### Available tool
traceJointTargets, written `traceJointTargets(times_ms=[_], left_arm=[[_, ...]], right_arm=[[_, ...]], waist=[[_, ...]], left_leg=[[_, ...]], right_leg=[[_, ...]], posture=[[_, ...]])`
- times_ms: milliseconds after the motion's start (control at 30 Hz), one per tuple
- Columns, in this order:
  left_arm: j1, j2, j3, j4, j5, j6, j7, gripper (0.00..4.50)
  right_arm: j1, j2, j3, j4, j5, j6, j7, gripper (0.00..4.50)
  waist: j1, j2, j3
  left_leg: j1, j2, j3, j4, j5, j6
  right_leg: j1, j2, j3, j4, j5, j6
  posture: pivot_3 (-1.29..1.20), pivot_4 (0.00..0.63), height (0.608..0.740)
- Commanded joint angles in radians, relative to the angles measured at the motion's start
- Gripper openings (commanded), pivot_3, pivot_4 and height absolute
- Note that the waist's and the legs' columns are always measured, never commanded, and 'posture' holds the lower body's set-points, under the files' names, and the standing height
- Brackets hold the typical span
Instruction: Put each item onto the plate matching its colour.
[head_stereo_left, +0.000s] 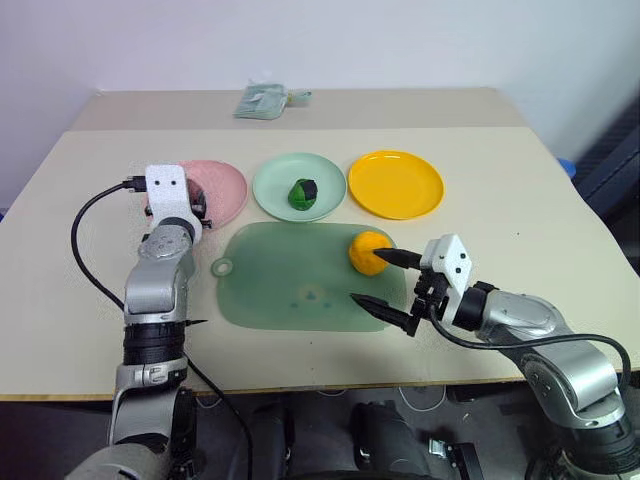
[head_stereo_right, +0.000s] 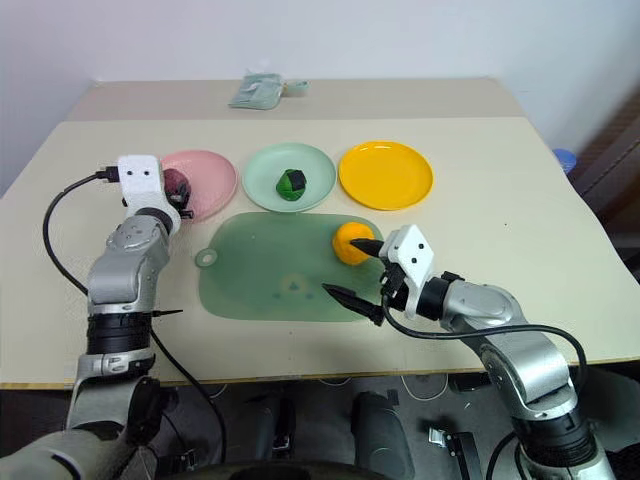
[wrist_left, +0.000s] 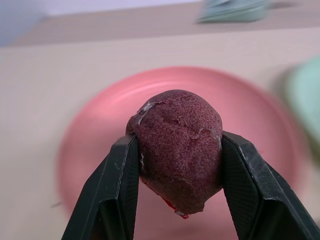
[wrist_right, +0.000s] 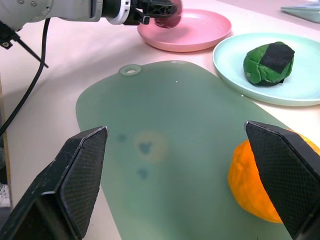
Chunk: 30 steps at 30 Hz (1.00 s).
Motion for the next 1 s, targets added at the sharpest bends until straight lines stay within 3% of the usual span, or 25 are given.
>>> traceJointTargets(times_ms=[33,133,367,733,1000], left_arm=[[-0.028,0.010,0.019,-0.001,-0.007,-0.023,-0.001,3.05],[-0.026,0.016,0.015,-0.003,-0.012,-0.023,-0.017,4.47],[0.077,0.048,0.032,-0.163,-0.130,0.000,-0.195,4.47],[0.525,0.295,-0.052,-0.560,-0.338,-0.089,-0.729,4.47],[0.615,0.346,-0.173,-0.693,-0.373,-0.116,-0.847,4.47]], right_arm=[[-0.009,0.005,-0.006,-0.015,-0.004,-0.022,0.002,4.50],[-0.002,0.008,-0.009,-0.023,-0.005,-0.021,-0.005,4.50],[-0.003,0.015,-0.038,-0.022,-0.019,-0.022,-0.052,4.50],[-0.132,0.064,0.008,0.134,-0.089,0.029,-0.143,4.50],[-0.208,0.078,0.071,0.267,-0.173,0.035,-0.139,4.50]], waist=[[0.000,0.000,0.000],[-0.001,0.000,0.000],[-0.004,0.000,0.000],[-0.022,0.000,0.000],[-0.025,0.001,0.000]], left_leg=[[0.000,0.000,0.000,0.000,0.000,0.000],[0.000,0.000,0.000,0.000,0.000,0.000],[0.000,0.000,0.000,0.000,0.000,0.000],[0.002,0.004,0.000,-0.001,0.001,-0.001],[0.002,0.003,0.001,-0.002,0.000,-0.001]], right_leg=[[0.000,0.000,0.000,0.000,0.000,0.000],[0.000,0.000,0.000,0.000,0.000,0.000],[0.000,0.000,0.000,0.001,0.000,0.000],[-0.001,-0.002,0.000,0.003,-0.002,-0.005],[-0.001,-0.002,0.000,0.002,-0.003,-0.007]], posture=[[0.00,0.150,0.740],[0.00,0.150,0.740],[0.00,0.150,0.740],[0.00,0.150,0.740],[0.00,0.150,0.740]])
